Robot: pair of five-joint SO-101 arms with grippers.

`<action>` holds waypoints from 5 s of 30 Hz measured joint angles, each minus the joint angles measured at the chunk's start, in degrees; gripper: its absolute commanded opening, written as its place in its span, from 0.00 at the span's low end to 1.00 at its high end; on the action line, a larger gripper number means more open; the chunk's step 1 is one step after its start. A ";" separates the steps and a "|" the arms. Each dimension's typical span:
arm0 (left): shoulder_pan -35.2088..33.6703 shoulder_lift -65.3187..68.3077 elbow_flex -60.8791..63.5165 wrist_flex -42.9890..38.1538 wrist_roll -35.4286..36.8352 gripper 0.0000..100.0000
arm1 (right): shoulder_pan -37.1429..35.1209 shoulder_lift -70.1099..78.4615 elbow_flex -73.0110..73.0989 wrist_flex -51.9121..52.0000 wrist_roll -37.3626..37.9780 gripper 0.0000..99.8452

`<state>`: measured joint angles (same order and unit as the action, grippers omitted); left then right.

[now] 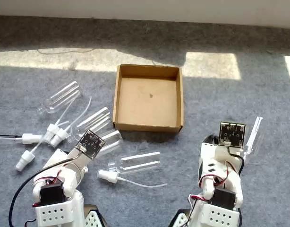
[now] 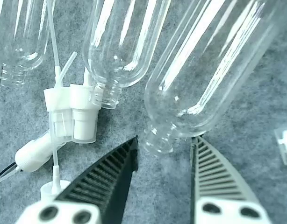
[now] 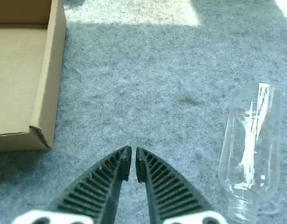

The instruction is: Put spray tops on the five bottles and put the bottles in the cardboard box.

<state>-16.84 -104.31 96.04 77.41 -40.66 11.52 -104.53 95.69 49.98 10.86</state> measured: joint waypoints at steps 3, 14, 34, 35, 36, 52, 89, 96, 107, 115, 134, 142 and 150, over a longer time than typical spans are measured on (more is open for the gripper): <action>0.00 0.00 0.00 0.00 0.00 0.18 | 0.00 0.00 0.00 0.00 0.00 0.01; 0.00 0.00 0.00 0.00 0.00 0.18 | 0.00 0.00 0.00 0.00 0.00 0.01; 0.00 0.00 0.00 0.00 0.00 0.18 | 0.00 0.00 0.00 0.00 0.00 0.01; 0.00 0.00 0.00 0.00 0.00 0.18 | 0.00 0.00 0.00 0.00 0.00 0.01; 0.00 0.00 0.00 0.00 0.00 0.18 | 0.00 0.00 0.00 0.00 0.00 0.01; 0.00 0.00 0.00 0.00 0.00 0.18 | 0.00 0.00 0.00 0.00 0.00 0.01; 0.00 0.00 0.00 0.00 0.00 0.18 | 0.00 0.00 0.00 0.00 0.00 0.01; 0.00 0.00 0.00 0.00 0.00 0.18 | 0.00 0.00 0.00 0.00 0.00 0.01; 0.00 0.00 0.00 0.00 0.00 0.18 | 0.00 0.00 0.00 0.00 0.00 0.01; 0.00 0.00 0.00 0.00 0.00 0.18 | 0.00 0.00 0.00 0.00 0.00 0.01; 0.00 0.00 0.00 0.00 0.00 0.18 | 0.00 0.00 0.00 0.00 0.00 0.01; 0.00 0.00 0.00 0.00 0.00 0.18 | 0.00 0.00 0.00 0.00 0.00 0.01; 0.00 0.00 0.00 0.00 0.00 0.18 | 8.44 0.00 0.00 0.00 8.53 0.01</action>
<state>-16.84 -104.31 96.04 77.41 -40.66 19.96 -104.53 95.69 49.98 19.38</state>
